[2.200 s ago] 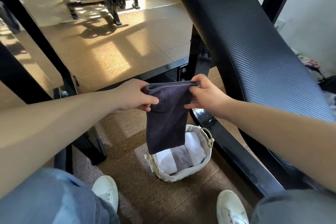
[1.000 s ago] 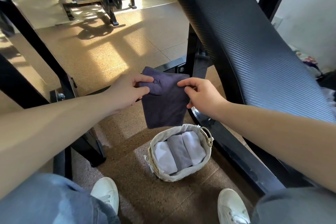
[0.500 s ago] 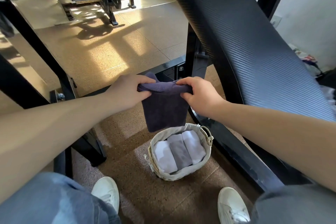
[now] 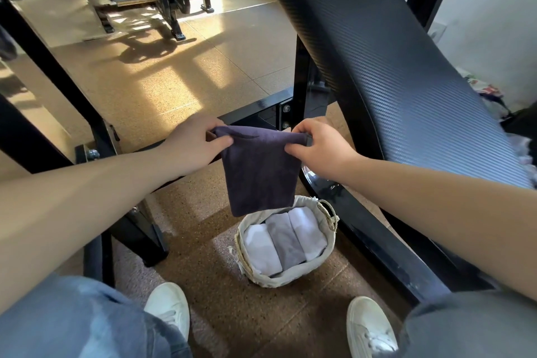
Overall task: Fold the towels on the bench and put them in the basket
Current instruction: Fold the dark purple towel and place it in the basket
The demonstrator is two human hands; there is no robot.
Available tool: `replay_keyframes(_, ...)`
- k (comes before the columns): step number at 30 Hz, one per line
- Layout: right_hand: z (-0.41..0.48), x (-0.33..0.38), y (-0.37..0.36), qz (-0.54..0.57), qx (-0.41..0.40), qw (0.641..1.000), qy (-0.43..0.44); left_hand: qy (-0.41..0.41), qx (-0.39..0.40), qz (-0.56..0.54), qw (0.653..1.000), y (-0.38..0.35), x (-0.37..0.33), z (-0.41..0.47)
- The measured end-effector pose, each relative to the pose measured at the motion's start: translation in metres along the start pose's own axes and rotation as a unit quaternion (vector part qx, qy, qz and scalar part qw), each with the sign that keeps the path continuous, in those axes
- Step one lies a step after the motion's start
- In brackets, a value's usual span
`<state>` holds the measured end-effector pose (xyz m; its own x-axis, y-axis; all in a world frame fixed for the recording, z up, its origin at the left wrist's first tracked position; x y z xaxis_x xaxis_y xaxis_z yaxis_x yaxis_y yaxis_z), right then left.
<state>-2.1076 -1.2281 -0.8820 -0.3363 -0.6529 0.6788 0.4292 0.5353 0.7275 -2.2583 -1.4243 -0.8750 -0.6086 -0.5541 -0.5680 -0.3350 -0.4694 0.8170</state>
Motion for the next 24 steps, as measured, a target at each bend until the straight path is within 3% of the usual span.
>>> replay_keyframes(9, 0.0, -0.001, -0.004, 0.159, 0.023, 0.985, -0.063, 0.105, 0.006, -0.142, 0.984, -0.005, 0.007, 0.0)
replay_keyframes(15, 0.002, -0.002, -0.005, 0.287, 0.036, 0.95, -0.112, 0.156, -0.019, -0.3, 0.941, -0.007, 0.001, -0.004)
replay_keyframes(24, 0.0, -0.002, -0.01, 0.291, 0.054, 0.948, -0.113, 0.176, -0.013, -0.354, 0.918, -0.009, 0.002, -0.005)
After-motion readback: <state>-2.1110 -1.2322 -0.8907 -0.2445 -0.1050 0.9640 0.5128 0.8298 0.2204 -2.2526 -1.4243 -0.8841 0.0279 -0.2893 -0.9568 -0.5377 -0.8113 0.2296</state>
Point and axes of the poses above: each hand's wrist, its own z-axis towards the middle knuckle, its own y-axis out of the back of the hand, x = y × z, the point moved 3 cm from there along z, towards the middle knuckle, and after that the axes turned 5 degrees about -x, right-handed, at the moved point
